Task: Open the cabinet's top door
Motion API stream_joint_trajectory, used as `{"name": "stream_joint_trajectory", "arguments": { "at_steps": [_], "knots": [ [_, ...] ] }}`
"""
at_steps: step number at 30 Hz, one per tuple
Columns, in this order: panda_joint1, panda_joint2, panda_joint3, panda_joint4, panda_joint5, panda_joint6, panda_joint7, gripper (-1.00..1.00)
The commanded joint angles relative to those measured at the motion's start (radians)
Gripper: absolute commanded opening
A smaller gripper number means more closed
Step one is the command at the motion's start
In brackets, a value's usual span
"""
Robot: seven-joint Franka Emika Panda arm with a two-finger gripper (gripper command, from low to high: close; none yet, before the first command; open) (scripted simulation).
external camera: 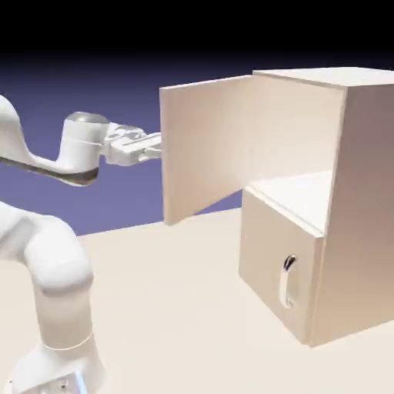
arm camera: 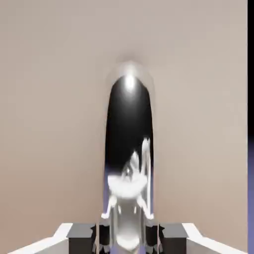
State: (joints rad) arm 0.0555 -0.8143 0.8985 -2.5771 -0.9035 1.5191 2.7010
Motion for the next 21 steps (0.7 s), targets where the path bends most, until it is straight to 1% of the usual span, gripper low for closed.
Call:
{"name": "stream_joint_trajectory", "arguments": {
  "at_steps": [1,6,10,15,20,21],
  "knots": [
    [-0.029,0.023,0.036,0.034,0.021,-0.039,0.006,-1.00],
    [-0.197,0.119,0.218,0.203,0.099,-0.210,0.034,-1.00],
    [-0.342,0.162,0.355,0.320,0.145,-0.313,0.047,-1.00],
    [-0.523,0.166,0.510,0.449,0.197,-0.406,0.042,-1.00],
    [-0.701,0.125,0.641,0.577,0.252,-0.481,0.014,-1.00],
    [-0.701,0.125,0.641,0.577,0.252,-0.481,0.014,1.00]
  ]
}}
